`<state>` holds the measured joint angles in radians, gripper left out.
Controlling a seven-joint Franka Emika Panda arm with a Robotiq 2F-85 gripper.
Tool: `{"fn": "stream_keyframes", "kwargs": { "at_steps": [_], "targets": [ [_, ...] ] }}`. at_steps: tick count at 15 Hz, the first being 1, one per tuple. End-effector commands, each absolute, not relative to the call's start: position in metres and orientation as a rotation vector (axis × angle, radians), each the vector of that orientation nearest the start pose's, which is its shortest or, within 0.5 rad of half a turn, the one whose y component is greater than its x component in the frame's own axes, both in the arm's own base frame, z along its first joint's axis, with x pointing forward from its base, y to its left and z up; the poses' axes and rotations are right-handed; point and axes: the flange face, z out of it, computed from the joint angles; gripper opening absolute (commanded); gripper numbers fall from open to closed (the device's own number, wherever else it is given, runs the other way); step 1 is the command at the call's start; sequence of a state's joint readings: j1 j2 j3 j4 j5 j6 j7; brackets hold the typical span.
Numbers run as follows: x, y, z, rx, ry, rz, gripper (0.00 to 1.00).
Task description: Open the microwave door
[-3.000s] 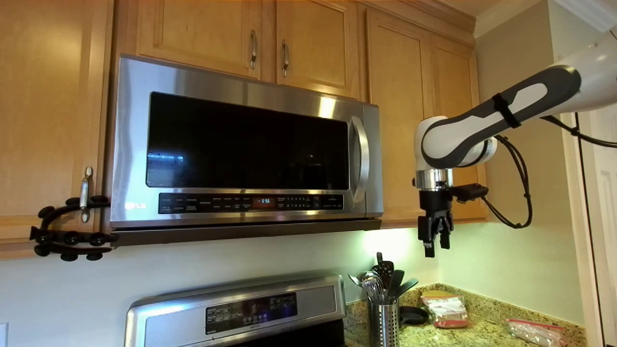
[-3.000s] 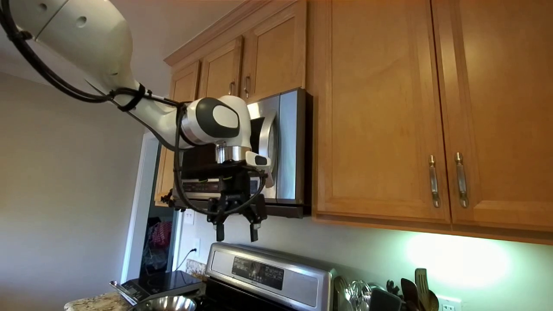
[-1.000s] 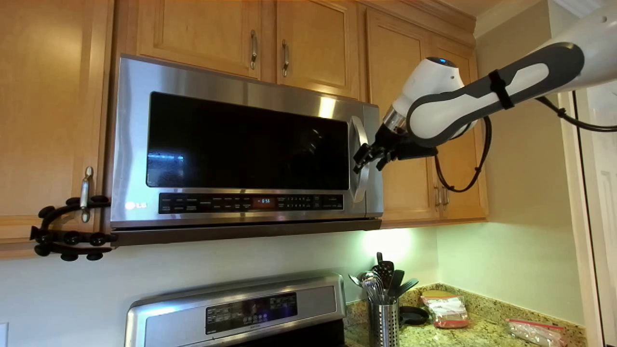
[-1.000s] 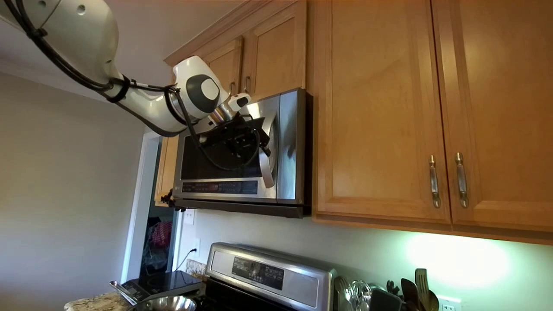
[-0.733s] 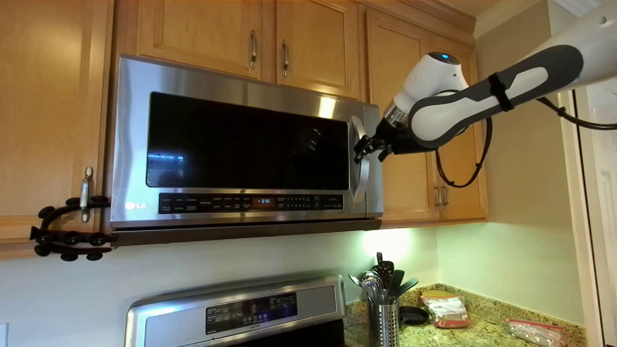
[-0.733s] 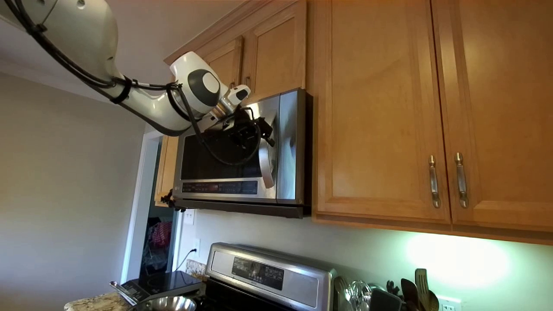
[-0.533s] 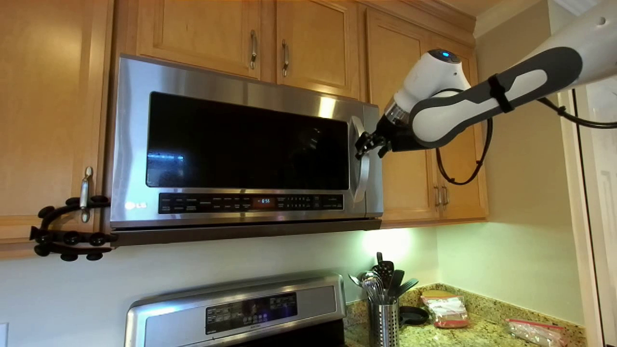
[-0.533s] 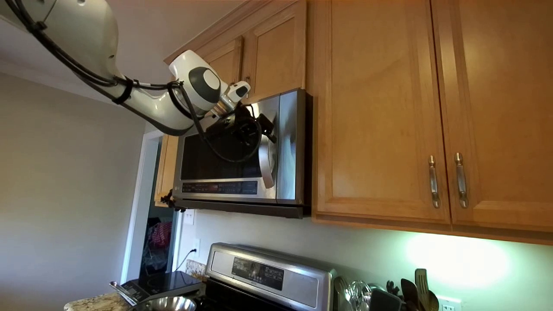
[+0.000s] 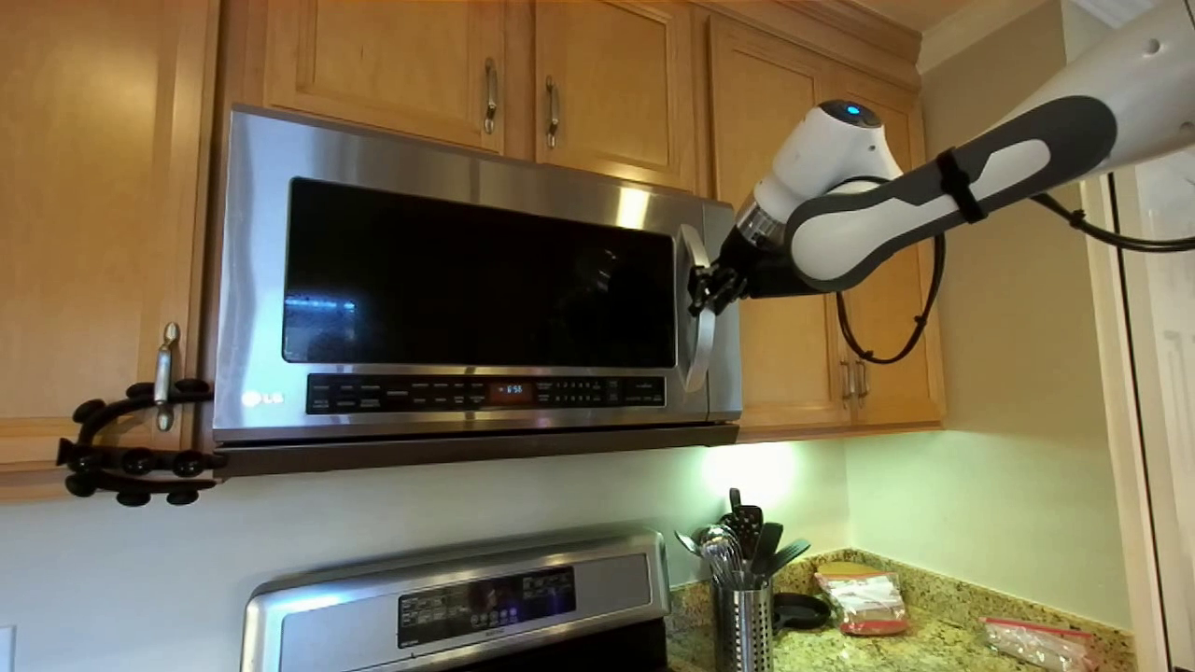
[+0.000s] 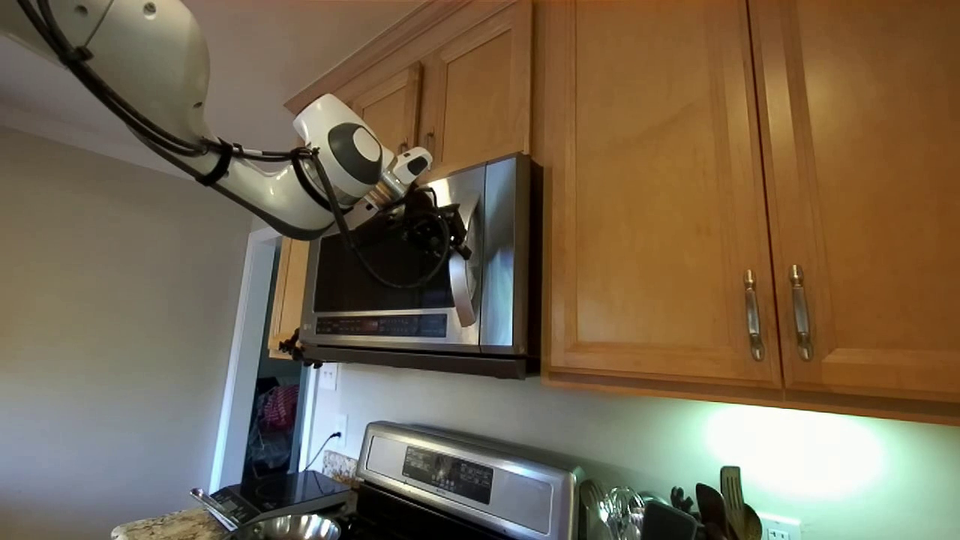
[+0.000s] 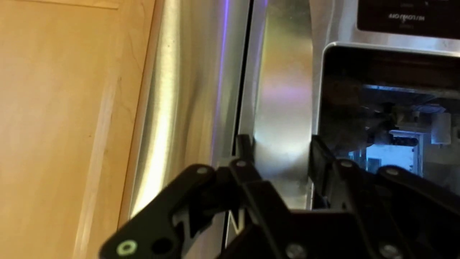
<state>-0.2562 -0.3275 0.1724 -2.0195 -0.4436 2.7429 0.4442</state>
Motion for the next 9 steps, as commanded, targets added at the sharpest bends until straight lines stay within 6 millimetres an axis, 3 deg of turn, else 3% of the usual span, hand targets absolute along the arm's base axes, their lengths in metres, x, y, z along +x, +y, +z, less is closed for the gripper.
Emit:
{"fn": "stream_keyframes", "kwargs": {
  "at_steps": [1,9],
  "targets": [
    [0.508,-0.009,0.701,-2.84,0.283,-1.71,0.15],
    [0.49,0.01,0.696,-2.861,0.191,-1.544,0.15]
  ]
}}
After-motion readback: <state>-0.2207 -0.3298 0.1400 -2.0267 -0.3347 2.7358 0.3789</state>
